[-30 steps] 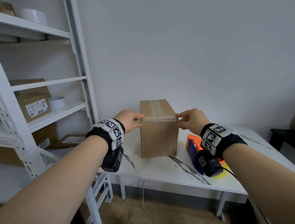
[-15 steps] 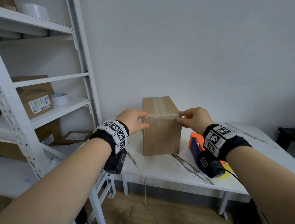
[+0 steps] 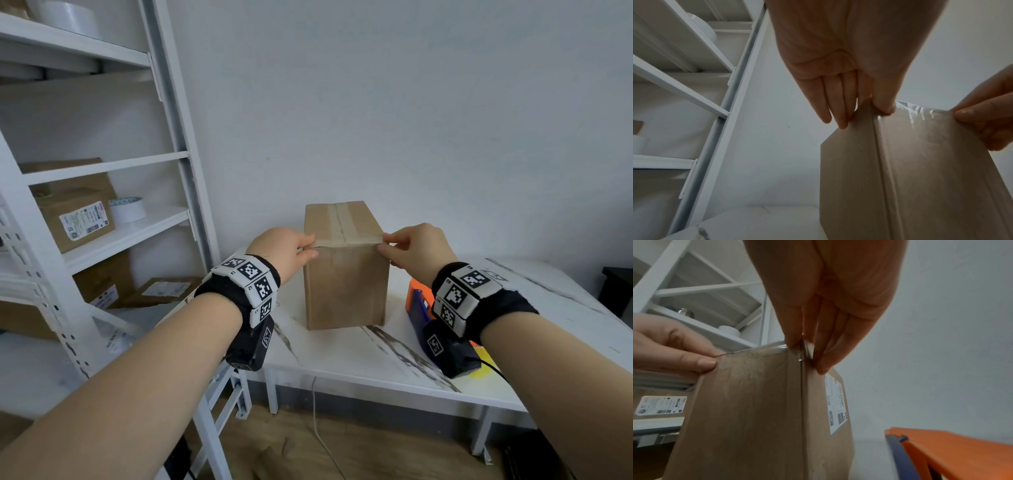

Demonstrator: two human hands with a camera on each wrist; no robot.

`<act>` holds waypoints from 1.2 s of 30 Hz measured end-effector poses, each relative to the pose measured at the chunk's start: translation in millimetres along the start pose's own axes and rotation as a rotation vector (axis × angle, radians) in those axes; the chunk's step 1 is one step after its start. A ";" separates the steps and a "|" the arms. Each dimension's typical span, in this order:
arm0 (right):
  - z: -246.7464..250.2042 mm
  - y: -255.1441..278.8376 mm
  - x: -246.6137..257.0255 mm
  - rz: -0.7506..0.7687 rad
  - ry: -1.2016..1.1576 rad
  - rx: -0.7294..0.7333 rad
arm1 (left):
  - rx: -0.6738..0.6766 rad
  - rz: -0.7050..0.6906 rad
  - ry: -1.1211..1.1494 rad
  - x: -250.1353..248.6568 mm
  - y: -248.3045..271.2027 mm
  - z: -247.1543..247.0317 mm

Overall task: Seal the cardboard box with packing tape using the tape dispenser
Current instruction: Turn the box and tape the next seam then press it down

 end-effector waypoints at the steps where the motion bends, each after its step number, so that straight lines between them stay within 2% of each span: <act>1: 0.4 -0.2 2.5 0.011 0.047 0.005 | 0.001 0.001 -0.012 -0.3 -0.1 0.0; 6: -1.0 -0.6 22.4 0.049 0.355 0.067 | 0.002 0.004 -0.044 -2.2 1.3 1.2; 8: -14.0 -4.0 41.5 0.176 0.468 0.099 | 0.004 0.010 -0.054 -3.6 2.6 2.0; 11: -46.6 -9.1 67.4 0.322 0.468 0.164 | 0.003 0.015 -0.059 -4.8 3.4 3.6; 15: -60.9 -16.4 64.8 0.258 0.342 0.175 | 0.018 0.028 -0.054 -4.6 1.7 3.5; 19: -42.4 -18.4 47.0 0.206 0.197 0.132 | 0.020 0.030 -0.004 -1.4 -1.3 2.0; 28: -4.0 -12.1 10.2 0.135 0.054 0.064 | 0.003 0.035 0.119 1.6 -4.7 -3.4; 31: -6.2 -11.7 10.8 0.117 0.033 0.064 | -0.015 0.039 0.029 -1.0 -2.2 -2.0; 34: -7.3 -10.6 11.9 0.112 0.054 0.075 | -0.057 0.018 -0.188 -12.1 3.4 -1.6; 36: -7.4 -9.6 12.4 0.111 0.081 0.088 | -0.105 -0.015 -0.226 -21.2 6.0 -2.7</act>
Point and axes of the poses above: each hand's wrist, its own y-axis away from the middle knuckle, its own z-axis out of the back of the hand, x = y × z, the point moved 5 cm from there along -y, towards the middle knuckle, and after that the axes turned 12 degrees about z, right-handed, at the moved point
